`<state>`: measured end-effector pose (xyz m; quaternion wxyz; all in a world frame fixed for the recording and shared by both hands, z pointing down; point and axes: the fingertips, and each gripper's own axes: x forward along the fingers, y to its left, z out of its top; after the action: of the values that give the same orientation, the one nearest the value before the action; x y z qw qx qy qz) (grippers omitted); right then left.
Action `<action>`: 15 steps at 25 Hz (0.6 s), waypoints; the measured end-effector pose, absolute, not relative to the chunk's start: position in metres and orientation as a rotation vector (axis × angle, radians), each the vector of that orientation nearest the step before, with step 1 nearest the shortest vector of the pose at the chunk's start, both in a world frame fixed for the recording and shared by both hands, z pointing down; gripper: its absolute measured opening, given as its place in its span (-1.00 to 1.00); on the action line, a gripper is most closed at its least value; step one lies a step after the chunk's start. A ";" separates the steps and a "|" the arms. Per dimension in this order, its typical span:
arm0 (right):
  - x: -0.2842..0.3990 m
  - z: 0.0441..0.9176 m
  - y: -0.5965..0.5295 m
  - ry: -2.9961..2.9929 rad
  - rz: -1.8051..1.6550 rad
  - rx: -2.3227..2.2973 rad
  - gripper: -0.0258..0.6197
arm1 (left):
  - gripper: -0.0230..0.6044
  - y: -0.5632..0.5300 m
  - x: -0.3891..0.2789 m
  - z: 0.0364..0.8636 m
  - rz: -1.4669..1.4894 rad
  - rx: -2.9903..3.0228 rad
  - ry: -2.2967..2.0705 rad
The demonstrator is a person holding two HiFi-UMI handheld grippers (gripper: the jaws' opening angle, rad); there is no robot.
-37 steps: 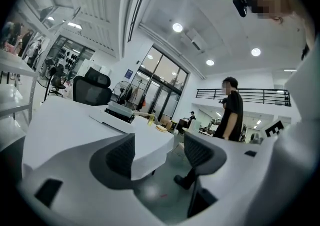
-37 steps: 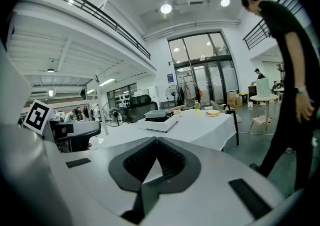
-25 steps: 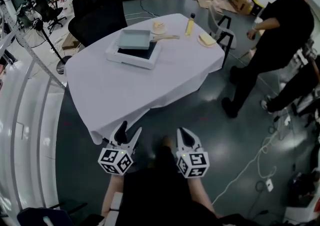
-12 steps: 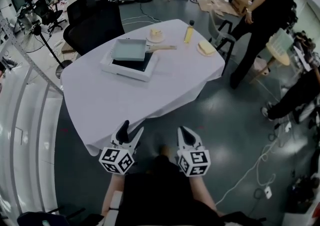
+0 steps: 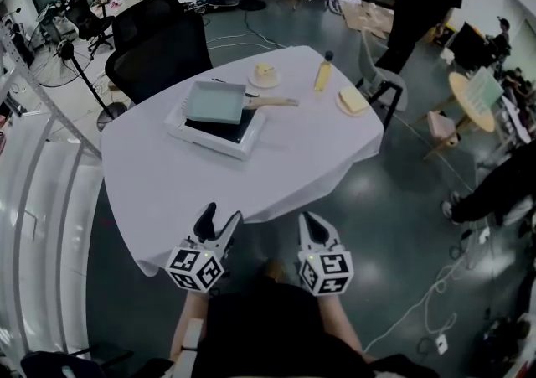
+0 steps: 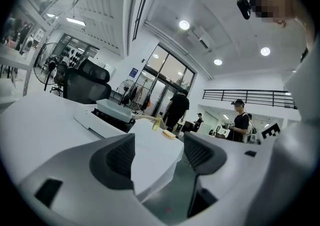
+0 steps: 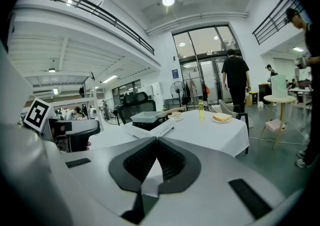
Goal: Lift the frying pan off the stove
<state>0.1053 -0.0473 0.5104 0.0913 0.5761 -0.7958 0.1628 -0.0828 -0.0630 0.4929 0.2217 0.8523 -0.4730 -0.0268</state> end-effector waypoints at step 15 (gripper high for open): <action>0.142 0.517 -0.126 -2.366 0.491 1.671 -0.90 | 0.00 -0.141 -0.053 0.500 -0.085 2.314 -1.356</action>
<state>0.1418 -0.1263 0.5172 0.1014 0.5659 -0.8012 0.1662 -0.0530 -0.1408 0.5004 0.2269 0.8399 -0.4921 -0.0308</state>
